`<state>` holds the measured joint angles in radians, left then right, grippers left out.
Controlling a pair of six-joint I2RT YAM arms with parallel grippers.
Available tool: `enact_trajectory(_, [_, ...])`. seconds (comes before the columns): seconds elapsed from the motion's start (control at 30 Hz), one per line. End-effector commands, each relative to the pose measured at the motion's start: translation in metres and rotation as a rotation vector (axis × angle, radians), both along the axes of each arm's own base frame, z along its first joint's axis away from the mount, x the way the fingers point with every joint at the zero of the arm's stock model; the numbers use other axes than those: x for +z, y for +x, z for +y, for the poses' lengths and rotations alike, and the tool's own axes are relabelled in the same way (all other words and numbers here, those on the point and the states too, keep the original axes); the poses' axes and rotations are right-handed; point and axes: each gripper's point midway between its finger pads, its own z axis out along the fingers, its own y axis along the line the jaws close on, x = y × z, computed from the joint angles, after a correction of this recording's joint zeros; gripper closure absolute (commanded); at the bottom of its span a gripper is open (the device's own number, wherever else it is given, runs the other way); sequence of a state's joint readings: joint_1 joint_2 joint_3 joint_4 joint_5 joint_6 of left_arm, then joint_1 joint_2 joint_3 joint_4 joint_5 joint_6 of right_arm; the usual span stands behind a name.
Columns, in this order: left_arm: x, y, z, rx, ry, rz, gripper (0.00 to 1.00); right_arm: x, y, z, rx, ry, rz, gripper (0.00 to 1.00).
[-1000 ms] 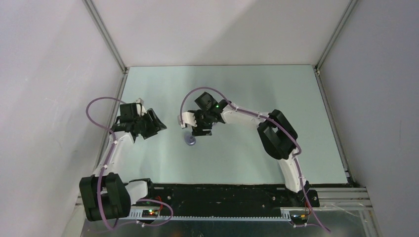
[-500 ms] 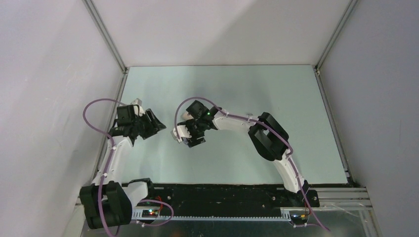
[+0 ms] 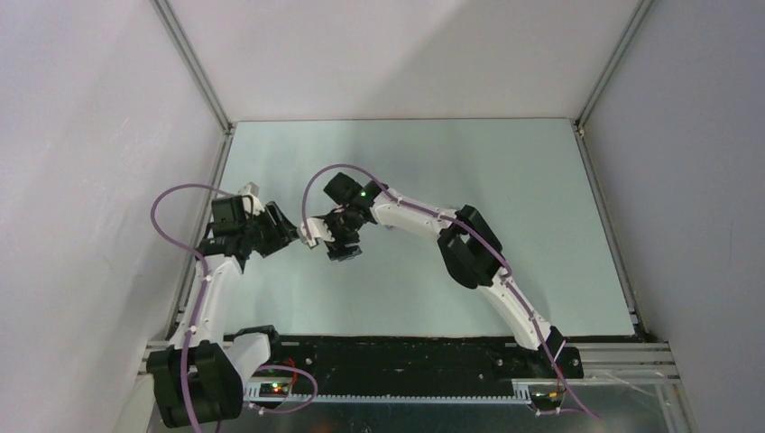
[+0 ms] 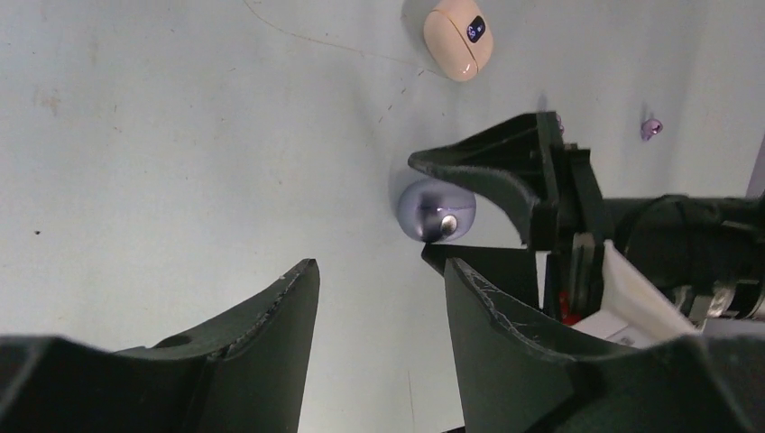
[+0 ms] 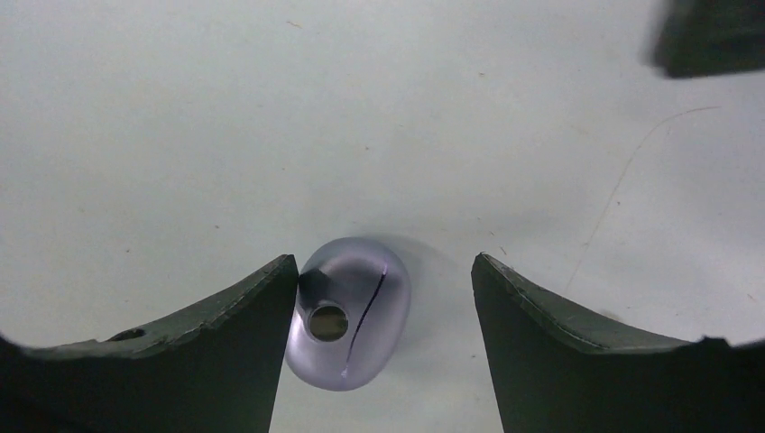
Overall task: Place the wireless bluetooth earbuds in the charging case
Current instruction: Adjust the charging case at the center of the board, then pick up the charging case from the center of the board.
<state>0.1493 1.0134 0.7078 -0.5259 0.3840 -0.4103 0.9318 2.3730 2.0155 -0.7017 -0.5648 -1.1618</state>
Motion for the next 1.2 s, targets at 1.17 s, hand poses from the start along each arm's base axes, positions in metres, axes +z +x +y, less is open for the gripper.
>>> enact_trajectory(1.17, [0.008,0.011,-0.001,0.009,-0.048,-0.061,0.44,0.034,-0.025,-0.035,-0.994,-0.134,0.496,0.19])
